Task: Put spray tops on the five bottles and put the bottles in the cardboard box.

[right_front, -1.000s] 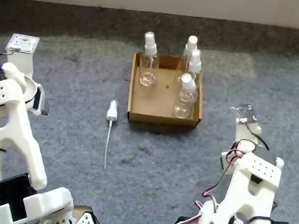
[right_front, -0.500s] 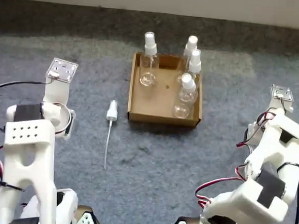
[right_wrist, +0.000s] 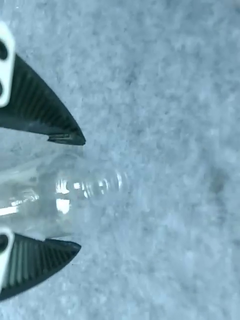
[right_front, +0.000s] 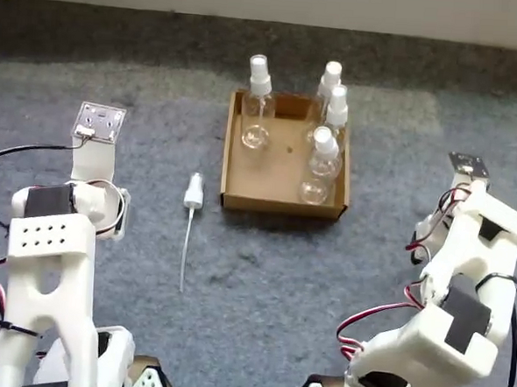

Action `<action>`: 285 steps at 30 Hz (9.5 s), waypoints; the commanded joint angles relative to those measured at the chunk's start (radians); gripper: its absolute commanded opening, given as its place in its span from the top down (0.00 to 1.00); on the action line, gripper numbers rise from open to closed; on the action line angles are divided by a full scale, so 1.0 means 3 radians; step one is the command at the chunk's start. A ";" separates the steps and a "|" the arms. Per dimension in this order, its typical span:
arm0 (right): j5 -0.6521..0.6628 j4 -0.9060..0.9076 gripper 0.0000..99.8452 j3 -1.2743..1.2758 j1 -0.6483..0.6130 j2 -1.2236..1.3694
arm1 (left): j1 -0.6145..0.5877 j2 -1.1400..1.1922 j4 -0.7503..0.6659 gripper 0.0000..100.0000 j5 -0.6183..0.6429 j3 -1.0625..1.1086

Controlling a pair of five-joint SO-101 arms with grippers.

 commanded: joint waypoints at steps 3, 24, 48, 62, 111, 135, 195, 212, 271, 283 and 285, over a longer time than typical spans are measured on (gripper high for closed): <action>0.0230 0.0028 0.74 -0.0095 -0.0125 -0.0176 | 0.0054 -0.0095 -0.0036 0.84 0.0026 -0.0018; 0.0834 0.0258 0.74 -0.0074 -0.0064 -0.0176 | 0.0054 -0.0110 -0.0031 0.84 0.0026 -0.0018; 0.1100 0.0253 0.76 0.0166 -0.0038 -0.0171 | 0.0054 -0.0110 -0.0026 0.84 0.0031 -0.0018; 0.0644 0.0269 1.00 0.0079 -0.0018 -0.0228 | 0.0069 -0.0110 -0.0031 0.84 0.0031 -0.0028; -0.0302 0.0233 1.00 0.3128 -0.1946 -0.5900 | 0.1235 0.2974 -0.0665 0.84 0.0772 -0.1956; -0.0307 0.0141 1.00 0.3128 -0.2294 -0.5900 | 0.1215 0.3112 -0.0859 0.91 0.0767 -0.1716; -0.1227 -0.3214 1.00 0.3941 -0.4156 -0.5357 | 0.2258 -0.0964 -0.0982 0.99 0.1314 -0.1874; -0.1222 -0.3214 1.00 0.4140 -0.3992 -0.5424 | 0.2279 -0.0964 -0.0977 0.99 0.1335 -0.1880; -0.1499 -0.3225 1.00 0.4135 -0.3572 -0.5291 | 0.2309 -0.1000 -0.0491 0.82 0.0721 -0.1174; -0.1504 -0.3225 1.00 0.4140 -0.3572 -0.5291 | 0.2309 -0.0964 -0.0726 0.82 0.0486 -0.0790; -0.1504 -0.3225 1.00 0.4140 -0.3572 -0.5291 | 0.2309 -0.0985 -0.0731 0.82 0.0486 -0.0662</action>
